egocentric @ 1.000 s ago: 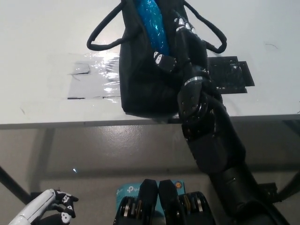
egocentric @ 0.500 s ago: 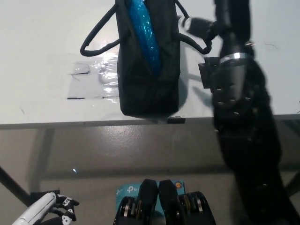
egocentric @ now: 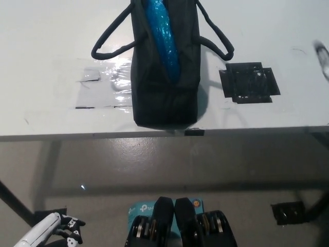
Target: The robot uses its right hand to pick up a stack of plates kept in the middle of the desk and put it inside a bag kept next to it
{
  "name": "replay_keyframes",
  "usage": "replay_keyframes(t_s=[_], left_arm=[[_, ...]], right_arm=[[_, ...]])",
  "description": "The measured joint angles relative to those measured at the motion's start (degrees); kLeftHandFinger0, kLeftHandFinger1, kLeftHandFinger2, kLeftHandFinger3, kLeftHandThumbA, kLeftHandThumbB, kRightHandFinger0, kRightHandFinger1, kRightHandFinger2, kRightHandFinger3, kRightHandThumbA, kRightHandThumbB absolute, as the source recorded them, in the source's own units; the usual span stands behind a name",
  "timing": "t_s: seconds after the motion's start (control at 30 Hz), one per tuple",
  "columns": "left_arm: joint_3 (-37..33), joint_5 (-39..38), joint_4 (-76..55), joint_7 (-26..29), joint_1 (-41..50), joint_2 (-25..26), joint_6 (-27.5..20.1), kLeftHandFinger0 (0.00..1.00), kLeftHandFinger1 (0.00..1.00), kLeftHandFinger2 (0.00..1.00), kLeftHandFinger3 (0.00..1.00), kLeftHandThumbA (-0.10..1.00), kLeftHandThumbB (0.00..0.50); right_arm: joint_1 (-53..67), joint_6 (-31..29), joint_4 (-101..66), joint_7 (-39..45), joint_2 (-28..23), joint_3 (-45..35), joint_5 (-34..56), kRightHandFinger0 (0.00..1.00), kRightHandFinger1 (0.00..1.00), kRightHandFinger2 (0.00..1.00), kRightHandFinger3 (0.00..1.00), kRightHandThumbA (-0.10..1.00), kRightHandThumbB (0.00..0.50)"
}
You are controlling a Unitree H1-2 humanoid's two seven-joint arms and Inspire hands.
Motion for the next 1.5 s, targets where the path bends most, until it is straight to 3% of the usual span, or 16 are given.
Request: replay_keyframes(t_s=[0.2,0.4,0.47,0.5,0.53,0.77,0.97,1.03,1.13,1.33,1.37,1.5], left_arm=[[0.0,0.1,0.0,0.0,0.0,0.0,0.0,0.77,0.76,0.76,0.76,-0.1,0.0],[0.0,0.2,0.1,0.0,0.1,-0.1,0.0,0.77,0.77,0.77,0.76,-0.1,0.0],[0.0,0.2,0.1,0.0,0.1,-0.1,0.0,0.76,0.76,0.76,0.74,-0.1,0.0],[0.0,0.2,0.1,0.0,0.1,-0.1,0.0,0.76,0.76,0.76,0.74,-0.1,0.0],[0.0,0.2,0.1,0.0,0.1,-0.1,0.0,0.77,0.76,0.76,0.74,-0.1,0.0],[0.0,0.2,0.1,0.0,0.1,-0.1,0.0,0.76,0.76,0.75,0.74,-0.1,0.0],[0.3,0.3,0.0,0.0,0.0,-0.1,0.0,0.75,0.76,0.76,0.74,-0.1,0.0],[0.3,0.2,0.0,0.0,0.1,-0.1,0.0,0.75,0.77,0.76,0.74,-0.1,0.0],[0.4,0.2,-0.2,0.0,0.2,-0.1,0.1,0.77,0.78,0.78,0.77,-0.1,0.0],[1.3,0.3,-0.3,0.0,0.4,-0.2,0.1,0.76,0.78,0.8,0.78,-0.1,0.0],[1.4,0.3,-0.3,-0.1,0.4,-0.2,0.1,0.8,0.81,0.83,0.82,-0.1,0.0],[2.1,1.0,-0.3,-1.0,0.7,-0.5,0.1,0.77,0.81,0.86,0.91,-0.1,0.005]], right_arm=[[18.2,-4.8,8.4,-0.8,0.1,-3.2,6.2,1.0,1.0,1.0,1.0,0.46,0.279],[26.1,-10.2,19.5,-2.2,0.9,-3.5,9.8,1.0,1.0,1.0,1.0,0.4,0.314],[26.9,-12.0,22.6,-2.7,1.1,-3.6,10.8,0.95,1.0,1.0,1.0,0.41,0.32],[27.2,-12.6,23.6,-2.9,1.1,-3.6,11.1,0.88,1.0,1.0,1.0,0.44,0.354],[27.4,-13.7,25.4,-3.2,1.3,-3.6,11.8,0.81,1.0,1.0,1.0,0.46,0.351],[27.2,-20.1,34.2,-5.7,1.4,-4.1,16.0,0.62,0.88,1.0,1.0,0.37,0.346],[27.2,-25.8,36.3,-8.0,1.0,-4.1,19.1,0.65,0.81,0.97,1.0,0.31,0.313],[27.1,-27.4,36.2,-8.6,0.6,-4.1,20.2,0.61,0.75,0.93,1.0,0.28,0.31],[27.2,-29.4,36.1,-9.5,-0.2,-4.1,22.0,0.62,0.74,0.92,1.0,0.34,0.305],[27.0,-30.3,35.7,-10.7,-1.1,-3.8,23.6,0.65,0.76,0.91,1.0,0.33,0.309],[27.1,-30.3,35.5,-10.8,-1.1,-3.7,23.7,0.65,0.77,0.9,1.0,0.32,0.306],[27.1,-30.3,35.4,-11.1,-1.3,-3.0,24.2,0.65,0.78,0.88,1.0,0.27,0.294]])
